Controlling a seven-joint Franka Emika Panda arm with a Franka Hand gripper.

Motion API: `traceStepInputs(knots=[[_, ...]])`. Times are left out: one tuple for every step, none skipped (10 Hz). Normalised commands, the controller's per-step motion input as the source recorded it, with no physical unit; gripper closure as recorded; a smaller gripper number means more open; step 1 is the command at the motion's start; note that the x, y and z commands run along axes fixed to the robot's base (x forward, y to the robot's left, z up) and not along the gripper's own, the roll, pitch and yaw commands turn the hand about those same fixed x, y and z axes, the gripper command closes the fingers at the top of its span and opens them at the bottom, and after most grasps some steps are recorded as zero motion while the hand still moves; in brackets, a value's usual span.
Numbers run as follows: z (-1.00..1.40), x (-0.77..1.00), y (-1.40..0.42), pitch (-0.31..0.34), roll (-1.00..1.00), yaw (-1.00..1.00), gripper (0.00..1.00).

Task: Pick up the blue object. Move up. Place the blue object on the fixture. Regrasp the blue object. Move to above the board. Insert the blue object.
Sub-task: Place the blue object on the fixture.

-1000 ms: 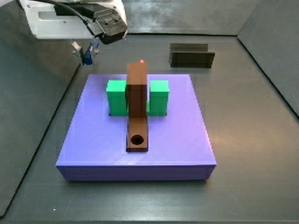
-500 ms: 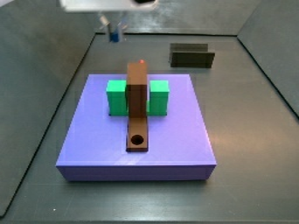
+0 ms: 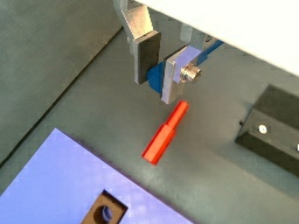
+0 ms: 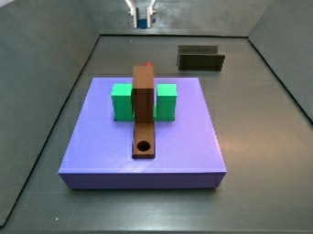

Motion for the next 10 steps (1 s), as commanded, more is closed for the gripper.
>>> traceStepInputs(knots=[[0.01, 0.81, 0.09, 0.189, -0.65, -0.23, 1.00], [0.03, 0.82, 0.08, 0.154, -0.68, -0.23, 1.00], [0.03, 0.79, 0.18, 0.131, -0.74, -0.11, 1.00], [0.05, 0.77, 0.32, 0.149, -0.73, 0.00, 1.00], [0.07, 0.77, 0.36, 0.143, -0.71, 0.00, 1.00], [0.00, 0.72, 0.42, 0.034, -0.75, 0.00, 1.00], [-0.04, 0.67, 0.32, 0.020, -0.77, 0.01, 1.00], [-0.10, 0.99, 0.00, 0.403, -0.02, 0.14, 1.00], [-0.10, 0.98, 0.00, 0.391, -0.02, 0.15, 1.00], [-0.14, 0.90, 0.00, 0.351, -0.09, 0.16, 1.00]])
